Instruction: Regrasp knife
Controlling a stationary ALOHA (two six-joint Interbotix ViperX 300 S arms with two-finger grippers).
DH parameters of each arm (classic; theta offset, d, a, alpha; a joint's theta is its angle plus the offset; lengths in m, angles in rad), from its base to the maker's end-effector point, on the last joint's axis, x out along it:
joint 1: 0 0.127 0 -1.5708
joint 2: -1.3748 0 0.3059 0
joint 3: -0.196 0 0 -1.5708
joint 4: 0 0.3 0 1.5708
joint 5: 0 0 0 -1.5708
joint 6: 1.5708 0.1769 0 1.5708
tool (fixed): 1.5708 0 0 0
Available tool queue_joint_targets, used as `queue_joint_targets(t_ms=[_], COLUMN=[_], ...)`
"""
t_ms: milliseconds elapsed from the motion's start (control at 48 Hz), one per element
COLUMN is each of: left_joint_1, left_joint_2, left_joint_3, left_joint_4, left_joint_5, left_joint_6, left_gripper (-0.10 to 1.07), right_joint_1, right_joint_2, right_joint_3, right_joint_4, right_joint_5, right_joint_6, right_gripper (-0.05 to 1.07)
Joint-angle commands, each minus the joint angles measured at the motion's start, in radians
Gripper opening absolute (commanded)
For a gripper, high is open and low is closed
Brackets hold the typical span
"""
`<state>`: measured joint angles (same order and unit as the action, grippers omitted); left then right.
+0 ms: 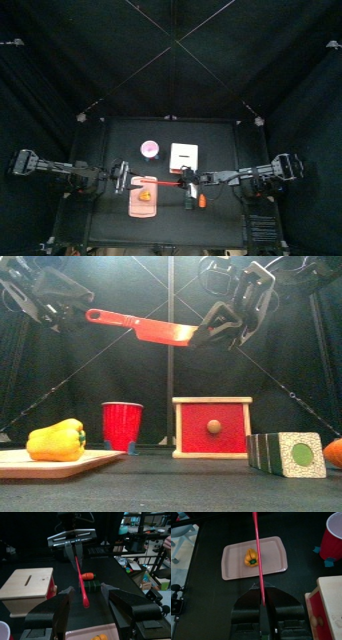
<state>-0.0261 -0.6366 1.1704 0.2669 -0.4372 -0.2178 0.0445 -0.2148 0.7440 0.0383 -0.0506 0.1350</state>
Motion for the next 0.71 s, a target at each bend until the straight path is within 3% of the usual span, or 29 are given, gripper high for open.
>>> queue_joint_targets(t_ms=[0, 312, 688], left_joint_1=[0.0, 0.006, 0.002], left_joint_2=[0.026, 0.046, 0.055], left_joint_3=[-0.023, -0.037, -0.046], left_joint_4=[-0.005, -0.069, -0.114], left_joint_5=[-0.009, -0.008, -0.008], left_joint_6=[0.002, -0.002, 0.0], left_gripper=[0.86, 0.85, 0.71], right_joint_1=[0.0, 0.0, -0.005], right_joint_2=[-0.017, -0.017, -0.017], right_joint_3=[-0.025, -0.026, -0.028], right_joint_4=[0.0, 0.0, 0.002], right_joint_5=[-0.005, -0.006, -0.006], right_joint_6=[-0.002, -0.002, 0.0], right_gripper=[0.33, 0.33, 0.33])
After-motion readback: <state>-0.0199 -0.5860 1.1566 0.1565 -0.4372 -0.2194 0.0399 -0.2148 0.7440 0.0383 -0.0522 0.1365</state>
